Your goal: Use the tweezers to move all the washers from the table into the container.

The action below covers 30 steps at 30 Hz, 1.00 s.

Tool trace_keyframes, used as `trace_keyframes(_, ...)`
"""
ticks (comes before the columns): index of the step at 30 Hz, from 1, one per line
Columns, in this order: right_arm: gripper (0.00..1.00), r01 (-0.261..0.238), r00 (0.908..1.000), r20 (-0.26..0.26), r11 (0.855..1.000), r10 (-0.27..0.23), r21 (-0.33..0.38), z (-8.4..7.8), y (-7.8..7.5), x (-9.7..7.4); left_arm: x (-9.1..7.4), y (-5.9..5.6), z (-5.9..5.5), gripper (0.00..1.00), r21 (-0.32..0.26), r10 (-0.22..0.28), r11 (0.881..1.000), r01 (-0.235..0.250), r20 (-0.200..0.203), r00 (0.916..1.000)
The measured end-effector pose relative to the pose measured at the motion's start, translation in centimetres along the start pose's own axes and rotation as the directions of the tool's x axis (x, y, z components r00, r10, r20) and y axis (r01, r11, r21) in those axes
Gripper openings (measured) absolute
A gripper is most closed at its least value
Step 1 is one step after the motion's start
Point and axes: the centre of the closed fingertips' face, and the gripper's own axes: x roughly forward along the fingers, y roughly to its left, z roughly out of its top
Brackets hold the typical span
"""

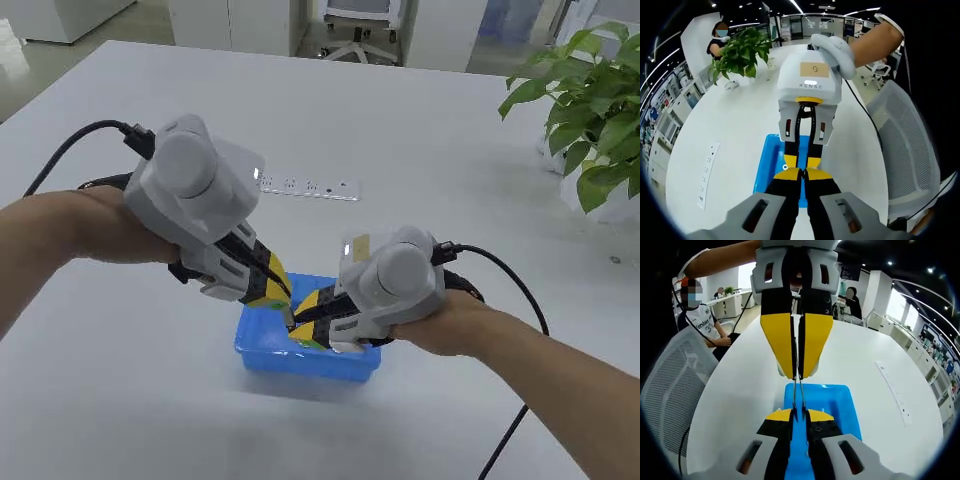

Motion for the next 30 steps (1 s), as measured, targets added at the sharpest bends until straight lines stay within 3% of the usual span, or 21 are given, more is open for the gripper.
trace_keyframes(7,0.12,0.000,0.9996,0.028,1.000,0.000,0.003,0.6,0.2,-0.2,-0.3,-0.2,0.6,0.06,0.003,0.000,1.000,0.000,0.022,0.9998)
trace_keyframes(21,0.12,-0.009,0.9983,0.058,1.000,0.009,0.009,1.2,0.7,-0.4,-0.7,-0.6,1.0,0.06,0.009,0.006,1.000,-0.007,0.028,0.9996)
trace_keyframes(30,0.09,0.000,0.9988,0.049,1.000,0.000,0.000,1.1,0.8,-0.7,-0.9,-0.7,0.9,0.06,0.007,0.010,1.000,-0.010,0.024,0.9997)
